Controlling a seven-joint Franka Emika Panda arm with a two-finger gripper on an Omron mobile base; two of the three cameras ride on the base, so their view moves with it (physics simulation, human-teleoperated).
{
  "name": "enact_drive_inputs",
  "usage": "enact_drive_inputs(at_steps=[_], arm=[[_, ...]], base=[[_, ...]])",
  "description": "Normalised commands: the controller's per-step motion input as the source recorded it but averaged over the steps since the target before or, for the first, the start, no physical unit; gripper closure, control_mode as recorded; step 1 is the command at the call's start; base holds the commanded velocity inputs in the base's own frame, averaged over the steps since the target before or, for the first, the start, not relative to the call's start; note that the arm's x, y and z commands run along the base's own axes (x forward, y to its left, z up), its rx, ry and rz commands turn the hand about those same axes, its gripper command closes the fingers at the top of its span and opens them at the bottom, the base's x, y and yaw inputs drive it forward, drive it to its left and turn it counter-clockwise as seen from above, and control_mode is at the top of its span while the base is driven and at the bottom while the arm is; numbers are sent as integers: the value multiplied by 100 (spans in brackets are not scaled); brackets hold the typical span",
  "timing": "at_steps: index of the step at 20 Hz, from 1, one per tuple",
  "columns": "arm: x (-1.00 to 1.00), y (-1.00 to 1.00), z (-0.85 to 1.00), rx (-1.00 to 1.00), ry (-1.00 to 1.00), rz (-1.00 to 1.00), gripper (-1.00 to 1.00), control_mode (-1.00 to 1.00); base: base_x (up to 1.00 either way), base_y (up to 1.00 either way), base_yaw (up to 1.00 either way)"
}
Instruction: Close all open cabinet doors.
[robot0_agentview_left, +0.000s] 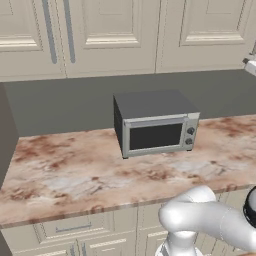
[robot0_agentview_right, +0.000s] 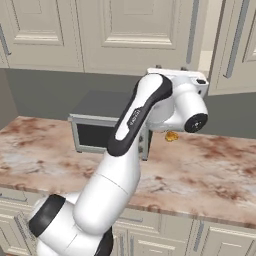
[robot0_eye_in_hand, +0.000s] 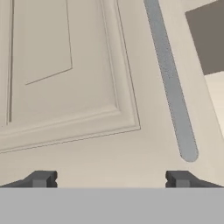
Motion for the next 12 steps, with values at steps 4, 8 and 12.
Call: enact_drive_inputs(at_steps=[4,8,12], arm=[[-39,16,0,-8,0,0,-100,-100],[-67,-15,0,-5,1,0,-100,-100],[-48,-54,0,-2,7,-1,-100,-100]], base=[[0,0,0],[0,0,0],[0,0,0]])
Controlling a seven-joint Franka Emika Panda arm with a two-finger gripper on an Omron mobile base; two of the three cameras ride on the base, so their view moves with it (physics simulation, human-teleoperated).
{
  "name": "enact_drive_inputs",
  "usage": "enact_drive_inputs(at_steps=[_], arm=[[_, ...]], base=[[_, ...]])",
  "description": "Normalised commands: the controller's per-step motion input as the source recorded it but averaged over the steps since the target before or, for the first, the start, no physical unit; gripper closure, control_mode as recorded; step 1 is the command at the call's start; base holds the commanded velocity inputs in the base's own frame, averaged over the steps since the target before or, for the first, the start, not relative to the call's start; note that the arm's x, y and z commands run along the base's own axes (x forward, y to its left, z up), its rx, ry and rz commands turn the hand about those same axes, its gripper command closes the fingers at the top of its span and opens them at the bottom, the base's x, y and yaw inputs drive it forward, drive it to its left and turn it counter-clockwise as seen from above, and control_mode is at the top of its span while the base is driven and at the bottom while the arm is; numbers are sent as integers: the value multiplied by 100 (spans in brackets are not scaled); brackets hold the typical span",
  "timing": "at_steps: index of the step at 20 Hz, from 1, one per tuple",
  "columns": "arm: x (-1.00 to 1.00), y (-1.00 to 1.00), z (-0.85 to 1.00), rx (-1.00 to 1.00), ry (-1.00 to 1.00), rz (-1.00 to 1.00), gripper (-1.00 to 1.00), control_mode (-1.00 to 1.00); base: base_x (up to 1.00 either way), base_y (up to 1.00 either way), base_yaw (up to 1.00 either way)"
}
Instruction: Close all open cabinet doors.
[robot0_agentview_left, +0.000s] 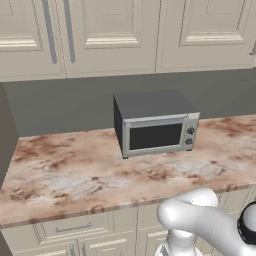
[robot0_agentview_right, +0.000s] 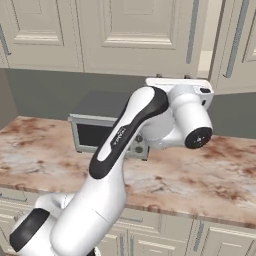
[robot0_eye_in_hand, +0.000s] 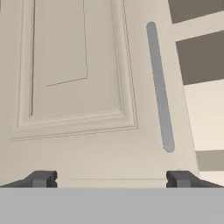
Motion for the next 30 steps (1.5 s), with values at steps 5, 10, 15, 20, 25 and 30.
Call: enact_drive_inputs(at_steps=[5,10,15,20,25,30], arm=[[-30,-67,0,0,7,-2,-100,-100],[-5,-79,0,0,8,0,-100,-100],[0,-74,-3,0,3,0,-100,-100],[0,-36,-50,0,-3,0,-100,-100],[0,-2,-60,-3,-27,7,-100,-100],[0,19,-5,-4,-27,2,-100,-100]], base=[[0,0,0],[0,0,0],[0,0,0],[0,0,0],[0,0,0],[0,0,0]])
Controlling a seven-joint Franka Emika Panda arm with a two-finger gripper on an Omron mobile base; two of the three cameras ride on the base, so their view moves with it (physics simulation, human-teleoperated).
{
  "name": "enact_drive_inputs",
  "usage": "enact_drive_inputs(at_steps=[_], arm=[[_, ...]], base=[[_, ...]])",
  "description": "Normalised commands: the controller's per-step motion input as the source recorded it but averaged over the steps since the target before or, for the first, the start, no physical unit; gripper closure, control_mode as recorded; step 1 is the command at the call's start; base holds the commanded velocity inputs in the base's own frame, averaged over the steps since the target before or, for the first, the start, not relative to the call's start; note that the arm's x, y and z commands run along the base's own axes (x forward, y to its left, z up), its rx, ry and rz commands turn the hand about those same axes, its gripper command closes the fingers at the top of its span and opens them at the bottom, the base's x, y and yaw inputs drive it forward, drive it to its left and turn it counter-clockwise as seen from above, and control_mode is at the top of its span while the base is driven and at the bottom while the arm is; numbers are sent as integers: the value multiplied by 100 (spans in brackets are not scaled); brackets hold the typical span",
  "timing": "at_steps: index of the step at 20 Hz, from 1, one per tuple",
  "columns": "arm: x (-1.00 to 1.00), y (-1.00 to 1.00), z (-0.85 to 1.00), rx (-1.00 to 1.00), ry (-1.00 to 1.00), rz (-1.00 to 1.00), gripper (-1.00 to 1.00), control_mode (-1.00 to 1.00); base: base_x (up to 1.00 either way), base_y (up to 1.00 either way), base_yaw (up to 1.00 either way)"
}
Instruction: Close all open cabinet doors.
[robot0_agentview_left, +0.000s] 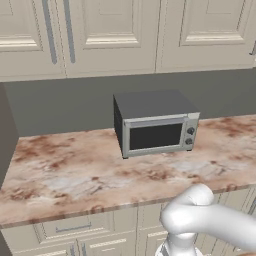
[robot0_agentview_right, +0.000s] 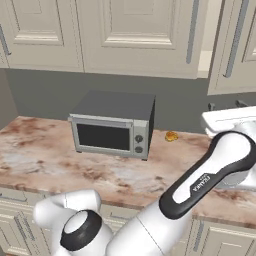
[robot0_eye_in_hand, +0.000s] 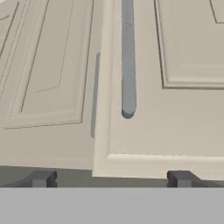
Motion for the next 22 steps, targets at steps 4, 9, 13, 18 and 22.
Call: enact_drive_inputs(at_steps=[4,9,13,18,22], arm=[[11,46,2,-2,-8,0,-100,-100],[34,20,9,0,0,0,-100,-100],[36,1,5,0,1,0,-100,-100],[28,0,3,0,0,0,-100,-100],[23,-9,8,0,0,0,-100,-100]], base=[[0,0,0],[0,0,0],[0,0,0],[0,0,0],[0,0,0]])
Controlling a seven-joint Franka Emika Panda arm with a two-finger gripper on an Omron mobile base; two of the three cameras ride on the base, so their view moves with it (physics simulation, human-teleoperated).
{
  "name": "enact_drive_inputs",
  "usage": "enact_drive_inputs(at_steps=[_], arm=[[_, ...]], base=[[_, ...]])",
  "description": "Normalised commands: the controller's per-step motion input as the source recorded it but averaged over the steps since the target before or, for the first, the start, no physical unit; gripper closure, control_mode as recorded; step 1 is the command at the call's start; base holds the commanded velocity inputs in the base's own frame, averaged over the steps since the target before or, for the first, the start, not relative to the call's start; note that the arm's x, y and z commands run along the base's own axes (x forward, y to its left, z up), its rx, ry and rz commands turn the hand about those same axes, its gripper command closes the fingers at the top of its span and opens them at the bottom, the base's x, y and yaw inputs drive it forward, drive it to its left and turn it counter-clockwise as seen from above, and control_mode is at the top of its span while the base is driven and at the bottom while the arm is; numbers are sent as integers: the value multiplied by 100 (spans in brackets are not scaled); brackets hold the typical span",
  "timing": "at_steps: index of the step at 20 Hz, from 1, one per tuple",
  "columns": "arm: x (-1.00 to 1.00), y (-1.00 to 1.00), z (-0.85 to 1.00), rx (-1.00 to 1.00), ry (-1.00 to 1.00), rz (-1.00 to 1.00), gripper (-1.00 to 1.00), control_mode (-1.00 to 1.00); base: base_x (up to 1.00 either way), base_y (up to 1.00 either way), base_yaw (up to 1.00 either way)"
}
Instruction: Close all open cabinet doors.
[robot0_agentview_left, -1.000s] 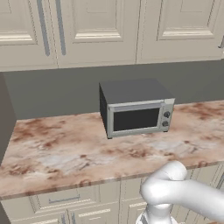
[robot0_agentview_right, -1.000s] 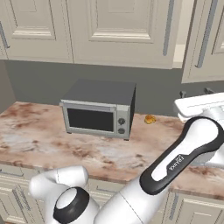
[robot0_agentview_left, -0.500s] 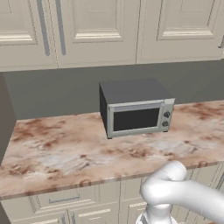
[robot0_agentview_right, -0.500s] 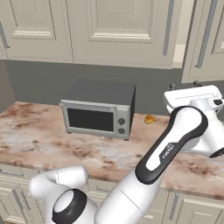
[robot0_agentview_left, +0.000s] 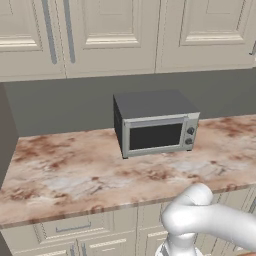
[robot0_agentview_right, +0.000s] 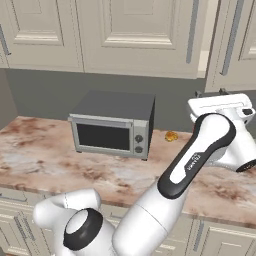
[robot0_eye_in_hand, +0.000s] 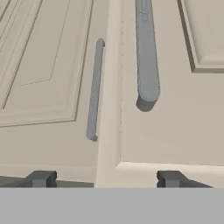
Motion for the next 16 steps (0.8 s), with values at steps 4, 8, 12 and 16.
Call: enact_drive_inputs(at_steps=[4,8,12,16], arm=[[15,-2,14,0,0,0,-100,-100],[15,0,18,0,0,0,-100,-100],[25,12,7,0,1,0,-100,-100],[26,18,0,0,3,0,-100,-100]], base=[[0,0,0],[0,0,0],[0,0,0],[0,0,0]])
